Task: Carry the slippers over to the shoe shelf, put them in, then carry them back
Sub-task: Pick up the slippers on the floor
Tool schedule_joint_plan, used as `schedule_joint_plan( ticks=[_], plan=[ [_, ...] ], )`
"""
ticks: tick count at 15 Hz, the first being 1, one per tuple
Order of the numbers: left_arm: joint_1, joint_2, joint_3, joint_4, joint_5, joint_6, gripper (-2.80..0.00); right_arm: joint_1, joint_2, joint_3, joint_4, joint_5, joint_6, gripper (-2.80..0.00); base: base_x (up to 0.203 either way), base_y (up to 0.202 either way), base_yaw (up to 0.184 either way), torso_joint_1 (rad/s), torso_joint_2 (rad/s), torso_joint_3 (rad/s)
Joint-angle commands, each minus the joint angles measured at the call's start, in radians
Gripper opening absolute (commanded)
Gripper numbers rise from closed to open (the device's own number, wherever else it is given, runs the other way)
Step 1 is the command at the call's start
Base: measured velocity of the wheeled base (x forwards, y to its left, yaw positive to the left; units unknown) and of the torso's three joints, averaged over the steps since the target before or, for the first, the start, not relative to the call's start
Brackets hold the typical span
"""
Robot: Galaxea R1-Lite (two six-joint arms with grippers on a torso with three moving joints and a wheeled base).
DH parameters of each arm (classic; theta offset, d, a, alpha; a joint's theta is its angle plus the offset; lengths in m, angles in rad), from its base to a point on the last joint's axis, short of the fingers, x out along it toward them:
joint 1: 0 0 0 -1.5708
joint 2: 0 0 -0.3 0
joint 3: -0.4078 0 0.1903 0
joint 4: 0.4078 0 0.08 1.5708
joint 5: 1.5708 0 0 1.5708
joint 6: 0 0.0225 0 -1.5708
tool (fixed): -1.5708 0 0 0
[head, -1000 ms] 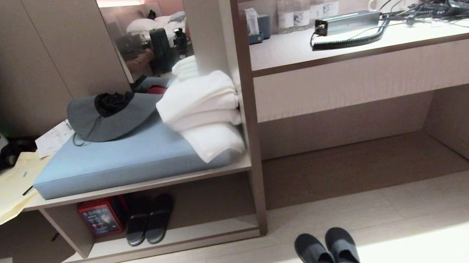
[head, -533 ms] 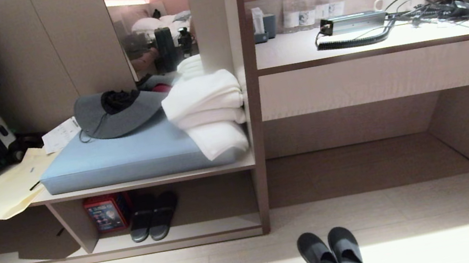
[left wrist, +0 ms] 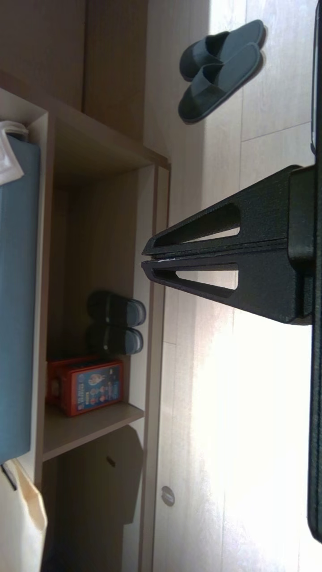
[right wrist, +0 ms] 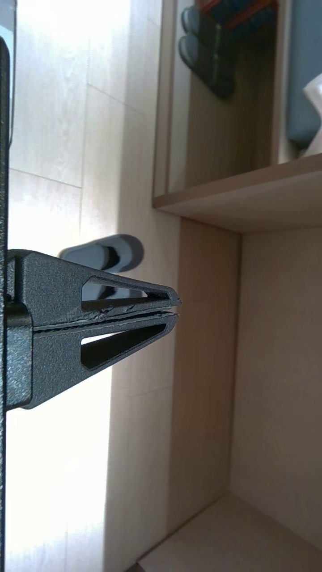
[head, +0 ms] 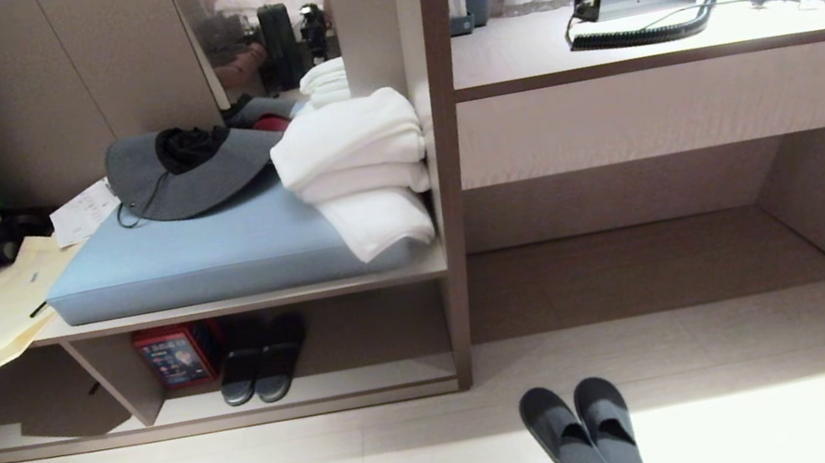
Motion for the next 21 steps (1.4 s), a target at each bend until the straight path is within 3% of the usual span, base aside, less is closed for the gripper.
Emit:
schedule_joint_plan(
  ticks=[1, 21],
  plan=[
    [0.0, 0.0, 0.0, 0.0, 0.0, -0.001, -2.8, 0.0, 0.0, -0.001, 0.0, 0.0, -0.001, -2.8, 0.0, 0.0, 0.0, 0.003, 0.01, -0.195],
    [0.0, 0.0, 0.0, -0.002, 0.0, -0.002, -2.8, 0.0, 0.0, -0.001, 0.0, 0.0, -0.001, -2.8, 0.0, 0.0, 0.0, 0.002, 0.0, -0.197]
  ],
)
